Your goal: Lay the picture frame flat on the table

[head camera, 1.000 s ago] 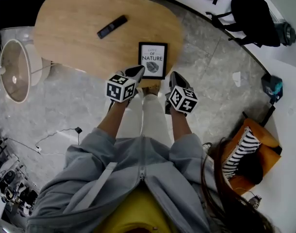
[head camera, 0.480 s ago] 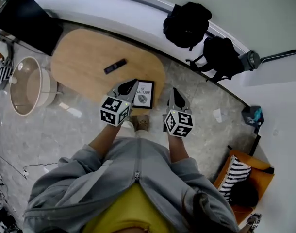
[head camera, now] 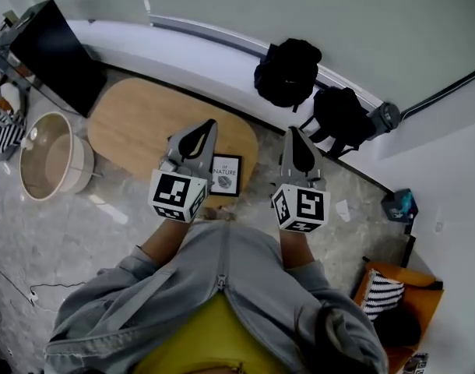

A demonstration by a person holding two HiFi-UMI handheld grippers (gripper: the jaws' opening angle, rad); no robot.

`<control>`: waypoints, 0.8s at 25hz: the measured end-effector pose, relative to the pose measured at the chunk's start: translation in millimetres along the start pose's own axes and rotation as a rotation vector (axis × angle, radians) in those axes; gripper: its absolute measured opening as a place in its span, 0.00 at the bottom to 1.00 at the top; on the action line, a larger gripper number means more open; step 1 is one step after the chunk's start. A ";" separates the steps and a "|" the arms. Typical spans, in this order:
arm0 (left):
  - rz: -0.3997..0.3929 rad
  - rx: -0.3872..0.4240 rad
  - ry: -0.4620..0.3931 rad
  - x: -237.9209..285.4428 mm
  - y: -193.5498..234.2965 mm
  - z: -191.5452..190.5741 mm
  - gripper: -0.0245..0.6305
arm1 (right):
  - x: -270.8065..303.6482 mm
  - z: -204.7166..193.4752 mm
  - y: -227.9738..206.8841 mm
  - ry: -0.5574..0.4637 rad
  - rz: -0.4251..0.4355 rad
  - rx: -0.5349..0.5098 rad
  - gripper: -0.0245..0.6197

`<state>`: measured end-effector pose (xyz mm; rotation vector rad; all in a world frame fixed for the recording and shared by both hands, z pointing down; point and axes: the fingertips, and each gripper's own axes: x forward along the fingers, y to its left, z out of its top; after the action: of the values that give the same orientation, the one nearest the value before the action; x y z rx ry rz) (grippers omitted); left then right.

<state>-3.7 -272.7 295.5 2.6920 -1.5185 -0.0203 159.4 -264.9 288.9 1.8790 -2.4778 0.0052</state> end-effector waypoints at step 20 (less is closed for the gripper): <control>0.038 0.033 -0.060 -6.3 -21.9 28.4 0.05 | -17.7 30.2 -7.8 -0.071 0.060 -0.016 0.04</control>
<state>10.7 -257.1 266.0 2.7106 -1.6008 -0.0761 171.0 -250.6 258.1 1.8292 -2.5718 -0.0816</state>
